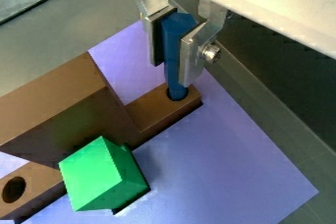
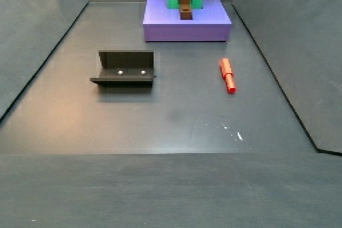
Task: Pick up the blue object. Move up. Place the blue object on the fixture. Regrasp the blue object. Move to above the board. Insert the blue object.
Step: Insert the blue object.
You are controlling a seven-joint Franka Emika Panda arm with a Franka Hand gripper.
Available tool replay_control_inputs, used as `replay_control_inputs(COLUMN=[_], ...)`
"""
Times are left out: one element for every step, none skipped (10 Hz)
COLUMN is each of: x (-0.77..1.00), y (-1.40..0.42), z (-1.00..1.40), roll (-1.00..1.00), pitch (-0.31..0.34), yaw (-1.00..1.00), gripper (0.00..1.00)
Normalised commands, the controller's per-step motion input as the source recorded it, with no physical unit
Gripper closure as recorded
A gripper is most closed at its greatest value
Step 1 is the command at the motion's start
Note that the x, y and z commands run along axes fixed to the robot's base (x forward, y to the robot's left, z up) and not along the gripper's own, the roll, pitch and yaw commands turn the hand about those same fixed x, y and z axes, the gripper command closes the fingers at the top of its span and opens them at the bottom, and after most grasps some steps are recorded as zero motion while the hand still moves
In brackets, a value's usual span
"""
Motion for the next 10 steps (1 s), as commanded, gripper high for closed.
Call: replay_control_inputs(x=[0.47, 0.45, 0.41, 0.31, 0.27, 0.23, 0.09, 0.12, 0.03, 0.0], y=[0.19, 0.29, 0.38, 0.38, 0.39, 0.31, 0.24, 0.12, 0.05, 0.16], z=[-0.47, -0.45, -0.46, -0.52, -0.61, -0.72, -0.83, -0.27, 0.12, 0.38], roll=[0.17, 0.1, 0.0, -0.04, -0.18, -0.21, -0.15, -0.01, -0.04, -0.26], pitch=[0.046, 0.044, 0.031, 0.0, 0.0, -0.023, -0.097, 0.0, 0.099, 0.1], yaw=[0.0, 0.0, 0.0, 0.0, 0.0, 0.01, 0.01, 0.07, 0.07, 0.0], gripper=[1.0, 1.0, 1.0, 1.0, 1.0, 1.0, 1.0, 1.0, 1.0, 1.0])
